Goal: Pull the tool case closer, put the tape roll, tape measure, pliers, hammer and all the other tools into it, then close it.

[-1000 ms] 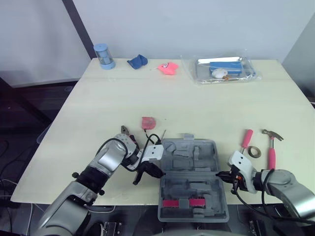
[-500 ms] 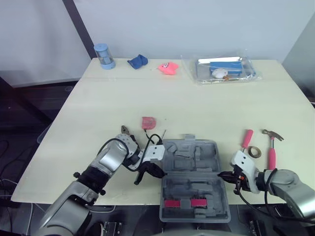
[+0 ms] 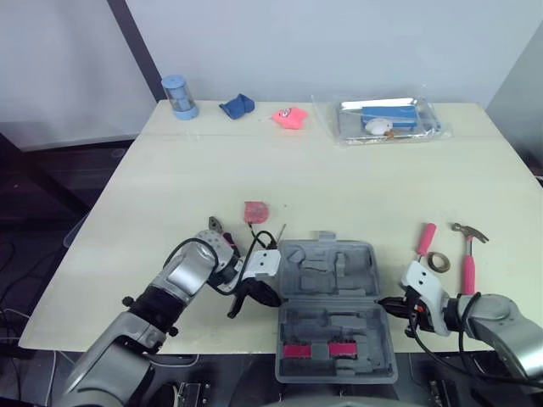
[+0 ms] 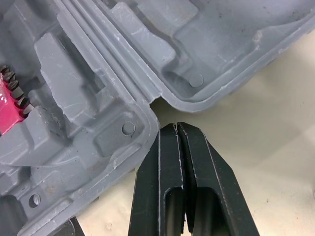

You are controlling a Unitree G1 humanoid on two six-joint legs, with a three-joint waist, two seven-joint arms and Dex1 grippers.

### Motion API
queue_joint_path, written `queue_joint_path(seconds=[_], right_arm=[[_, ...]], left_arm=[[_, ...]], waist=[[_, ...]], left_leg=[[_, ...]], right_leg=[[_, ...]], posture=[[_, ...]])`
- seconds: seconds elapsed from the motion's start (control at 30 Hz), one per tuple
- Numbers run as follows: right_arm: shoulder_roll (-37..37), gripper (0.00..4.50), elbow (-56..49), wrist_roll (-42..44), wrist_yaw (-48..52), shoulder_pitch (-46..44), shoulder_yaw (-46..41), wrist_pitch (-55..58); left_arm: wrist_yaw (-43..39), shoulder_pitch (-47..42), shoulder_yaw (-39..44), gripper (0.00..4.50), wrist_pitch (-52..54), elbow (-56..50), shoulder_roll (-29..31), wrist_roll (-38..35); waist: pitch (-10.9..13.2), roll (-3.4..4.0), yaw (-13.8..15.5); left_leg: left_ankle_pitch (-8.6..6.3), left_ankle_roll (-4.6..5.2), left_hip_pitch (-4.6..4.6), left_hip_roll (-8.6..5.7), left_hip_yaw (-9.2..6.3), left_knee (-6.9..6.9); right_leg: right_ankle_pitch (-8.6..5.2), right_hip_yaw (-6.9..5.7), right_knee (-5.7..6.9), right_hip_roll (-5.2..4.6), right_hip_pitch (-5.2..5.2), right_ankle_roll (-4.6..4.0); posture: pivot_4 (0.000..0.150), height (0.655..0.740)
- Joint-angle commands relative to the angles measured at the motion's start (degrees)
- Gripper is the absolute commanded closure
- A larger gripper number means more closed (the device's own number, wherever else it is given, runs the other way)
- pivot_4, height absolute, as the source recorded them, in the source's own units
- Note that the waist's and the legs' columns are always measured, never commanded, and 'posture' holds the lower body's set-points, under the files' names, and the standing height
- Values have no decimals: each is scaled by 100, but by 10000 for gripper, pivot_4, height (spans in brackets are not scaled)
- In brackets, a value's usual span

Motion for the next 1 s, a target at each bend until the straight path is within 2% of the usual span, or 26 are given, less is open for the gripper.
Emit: queue_joint_path(seconds=[0.03, 0.13, 0.27, 0.5, 0.7, 0.8, 0.9, 0.93, 1.0], right_arm=[[-67, 44444, -59, 75, -15, 44, -211, -84], [-119, 44444, -107, 124, 1, 181, -408, -113], [-39, 44444, -235, 382, 19, 577, -1035, -408], [458, 44444, -298, 613, 90, 1398, -2196, -2031], [1039, 44444, 542, 777, 126, 2287, -3549, -3356], [1270, 44444, 1000, 1005, 194, 2523, -4036, -3821], [1405, 37236, 1473, 1256, 259, 2648, -4471, -4103], [1443, 31109, 1630, 1340, 273, 2677, -4596, -4171], [1489, 24080, 1954, 1417, 289, 2750, -4788, -4309]], left_arm=[[-68, -59, 86, 45000, -47, -29, 91, -108], [-120, 4, 196, 45000, 25, -207, 204, -259], [-191, 350, 735, 45000, 121, -819, 411, -989], [486, 1437, 2398, 45000, 764, -1896, 530, -2481], [1473, 2897, 4160, 45000, 216, -1754, 526, -2668], [1833, 3449, 4684, 45000, -117, -1576, 483, -2593], [2194, 3917, 5175, 37707, -342, -1367, 354, -2625], [2304, 4051, 5321, 31808, -410, -1269, 303, -2643], [2540, 4279, 5605, 24709, -560, -1065, 156, -2672]], waist=[[0, 0, 0], [0, 0, 6], [0, 0, 3], [1, 1, 1], [0, 7, 6], [1, 6, 28], [2, 10, 22], [1, 10, 24], [0, 10, 23]], left_leg=[[0, 0, 0, 0, 0, 0], [0, 0, -1, 0, 0, 0], [0, 0, -1, 3, 0, 0], [-1, 1, 1, 10, -1, -1], [-2, 1, 14, 13, 2, -10], [-2, 0, 13, 14, 1, -10], [-2, 1, 27, 14, 3, -11], [-3, 1, 33, 14, 3, -11], [-3, 1, 35, 14, 2, -11]], right_leg=[[0, 0, 0, 0, 0, 0], [0, 0, 0, 0, 0, 0], [0, 0, -1, -1, 0, 0], [0, 0, -1, -4, 1, 0], [-1, 6, -6, -14, 10, -1], [-1, 9, -10, -19, 11, -1], [-1, 16, -9, -52, 28, -3], [-1, 15, -11, -56, 34, -4], [-2, 14, -11, -57, 36, -5]], posture=[[1500, 7400], [1500, 7400], [1500, 7400], [1500, 7400], [1500, 7400], [1500, 7400], [1500, 7400], [1500, 7400], [1500, 7400]])
